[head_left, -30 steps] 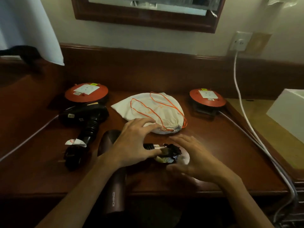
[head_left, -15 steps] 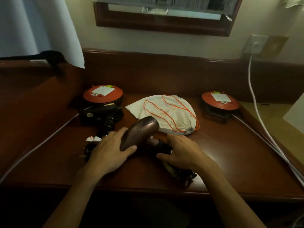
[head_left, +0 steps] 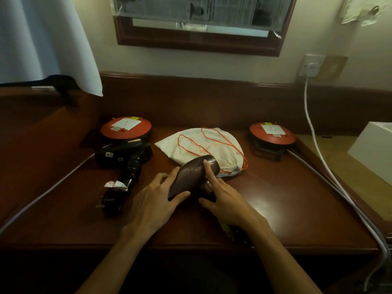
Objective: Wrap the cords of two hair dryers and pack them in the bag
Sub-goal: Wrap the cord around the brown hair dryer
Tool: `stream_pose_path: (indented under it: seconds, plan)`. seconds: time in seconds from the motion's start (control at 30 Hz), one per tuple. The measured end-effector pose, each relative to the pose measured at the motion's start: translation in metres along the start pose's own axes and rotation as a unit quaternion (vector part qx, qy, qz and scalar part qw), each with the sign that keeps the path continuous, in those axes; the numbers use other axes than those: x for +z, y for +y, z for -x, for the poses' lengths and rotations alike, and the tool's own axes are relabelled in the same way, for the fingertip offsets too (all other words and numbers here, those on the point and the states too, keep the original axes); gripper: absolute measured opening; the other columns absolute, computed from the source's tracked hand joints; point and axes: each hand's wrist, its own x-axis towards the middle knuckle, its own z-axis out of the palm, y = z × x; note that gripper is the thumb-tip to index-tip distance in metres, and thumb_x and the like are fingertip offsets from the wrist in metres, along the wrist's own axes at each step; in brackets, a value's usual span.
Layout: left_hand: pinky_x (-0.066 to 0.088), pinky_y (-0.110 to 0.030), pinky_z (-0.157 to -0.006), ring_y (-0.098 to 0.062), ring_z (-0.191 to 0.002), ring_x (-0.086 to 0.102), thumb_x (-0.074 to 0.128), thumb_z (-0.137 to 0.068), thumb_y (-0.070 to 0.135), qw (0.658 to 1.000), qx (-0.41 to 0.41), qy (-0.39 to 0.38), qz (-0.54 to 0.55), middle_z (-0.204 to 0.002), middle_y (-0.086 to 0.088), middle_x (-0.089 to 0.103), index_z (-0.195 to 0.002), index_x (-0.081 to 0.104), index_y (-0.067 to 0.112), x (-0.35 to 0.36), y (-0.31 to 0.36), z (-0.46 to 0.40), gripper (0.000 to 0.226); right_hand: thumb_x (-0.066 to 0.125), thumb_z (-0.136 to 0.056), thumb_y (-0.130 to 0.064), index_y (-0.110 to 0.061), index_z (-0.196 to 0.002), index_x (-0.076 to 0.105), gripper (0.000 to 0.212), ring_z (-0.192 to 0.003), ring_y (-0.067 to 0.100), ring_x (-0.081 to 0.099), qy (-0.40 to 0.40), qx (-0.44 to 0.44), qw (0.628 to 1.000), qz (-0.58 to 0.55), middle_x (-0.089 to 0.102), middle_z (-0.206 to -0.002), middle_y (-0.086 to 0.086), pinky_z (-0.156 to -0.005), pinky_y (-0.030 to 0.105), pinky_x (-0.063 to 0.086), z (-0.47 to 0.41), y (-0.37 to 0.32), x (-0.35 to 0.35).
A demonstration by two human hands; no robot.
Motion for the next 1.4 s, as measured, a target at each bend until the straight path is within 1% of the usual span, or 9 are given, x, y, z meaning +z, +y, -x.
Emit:
stream_pose_path:
  seconds: [0.13,0.33,0.67,0.87,1.03,1.1,1.2,1.27,1.4]
  plan:
    - [0.052,-0.03,-0.08,-0.022,-0.114,0.054,0.072,-0.084,0.059,0.992,0.098,0.068,0.035,-0.128,-0.004,0.052,-0.144,0.057,0.027,0.028,0.044,-0.017,0.07,0.062,-0.098,-0.038,-0.052,-0.15,-0.025,0.103,-0.14,0.024,0.043,0.047,0.057,0.997,-0.034,0.031,-0.163,0.006,-0.111,0.037,0.039,0.032,0.04,-0.021]
    - [0.05,-0.041,-0.09,-0.026,-0.11,0.057,0.072,-0.086,0.054,0.979,0.194,0.043,0.036,-0.121,-0.005,0.059,-0.142,0.059,0.023,0.084,0.123,-0.061,0.065,0.066,-0.095,-0.037,-0.049,-0.154,-0.019,0.104,-0.139,0.028,0.046,0.115,0.179,0.976,-0.051,0.039,-0.159,0.011,-0.111,0.038,0.038,0.067,0.102,-0.057]
    - [0.034,-0.042,-0.112,-0.028,-0.132,0.048,0.059,-0.099,0.046,0.976,0.214,-0.014,0.029,-0.144,-0.007,0.051,-0.156,0.039,0.024,0.146,0.2,-0.125,0.065,0.065,-0.095,-0.04,-0.046,-0.153,-0.022,0.104,-0.14,0.033,0.045,0.157,0.311,0.936,-0.059,0.042,-0.157,0.014,-0.113,0.05,0.036,0.054,0.166,-0.101]
    - [0.016,-0.058,-0.122,-0.028,-0.153,0.023,0.065,-0.097,0.031,0.978,0.185,-0.096,0.001,-0.16,-0.005,0.036,-0.162,0.018,0.034,0.162,0.217,-0.155,0.08,0.063,-0.095,-0.042,-0.043,-0.152,-0.026,0.106,-0.132,0.033,0.053,0.188,0.337,0.922,-0.024,0.047,-0.15,0.017,-0.105,0.051,0.044,0.032,0.179,-0.107]
    - [-0.003,-0.059,-0.123,-0.037,-0.158,0.001,0.066,-0.097,0.031,0.982,0.143,-0.055,-0.11,-0.17,-0.017,0.01,-0.163,0.006,0.033,0.157,0.208,-0.157,0.089,0.063,-0.096,-0.041,-0.042,-0.153,-0.024,0.105,-0.132,0.034,0.052,0.203,0.355,0.912,-0.036,0.046,-0.151,0.017,-0.106,0.052,0.043,0.027,0.186,-0.107]
    - [0.004,-0.058,-0.124,-0.041,-0.155,0.015,0.062,-0.099,0.035,0.991,0.069,-0.038,-0.112,-0.167,-0.02,0.021,-0.162,0.016,0.022,0.153,0.191,-0.155,0.078,0.063,-0.096,-0.04,-0.041,-0.154,-0.024,0.105,-0.129,0.034,0.055,0.215,0.363,0.906,-0.033,0.049,-0.147,0.017,-0.104,0.051,0.045,0.025,0.187,-0.106]
    - [0.038,-0.047,-0.109,-0.032,-0.128,0.052,0.055,-0.103,0.034,0.995,0.063,-0.038,-0.064,-0.14,-0.013,0.057,-0.141,0.051,0.015,0.143,0.151,-0.15,0.042,0.063,-0.095,-0.041,-0.043,-0.152,-0.028,0.107,-0.12,0.033,0.061,0.221,0.369,0.903,-0.019,0.054,-0.139,0.017,-0.098,0.051,0.05,0.021,0.189,-0.104]
    - [0.043,-0.042,-0.101,-0.027,-0.118,0.057,0.055,-0.102,0.036,0.992,0.114,-0.041,-0.033,-0.132,-0.009,0.063,-0.135,0.058,0.016,0.13,0.124,-0.145,0.039,0.063,-0.094,-0.042,-0.046,-0.149,-0.03,0.108,-0.116,0.032,0.063,0.216,0.37,0.903,-0.009,0.056,-0.136,0.017,-0.097,0.053,0.053,0.02,0.191,-0.104]
    - [0.039,-0.041,-0.105,-0.026,-0.124,0.051,0.062,-0.097,0.037,0.983,0.173,-0.033,-0.044,-0.133,-0.006,0.063,-0.134,0.064,0.019,0.1,0.074,-0.136,0.041,0.062,-0.094,-0.043,-0.046,-0.147,-0.033,0.109,-0.11,0.033,0.065,0.199,0.38,0.903,0.024,0.057,-0.133,0.019,-0.094,0.054,0.054,0.016,0.194,-0.103]
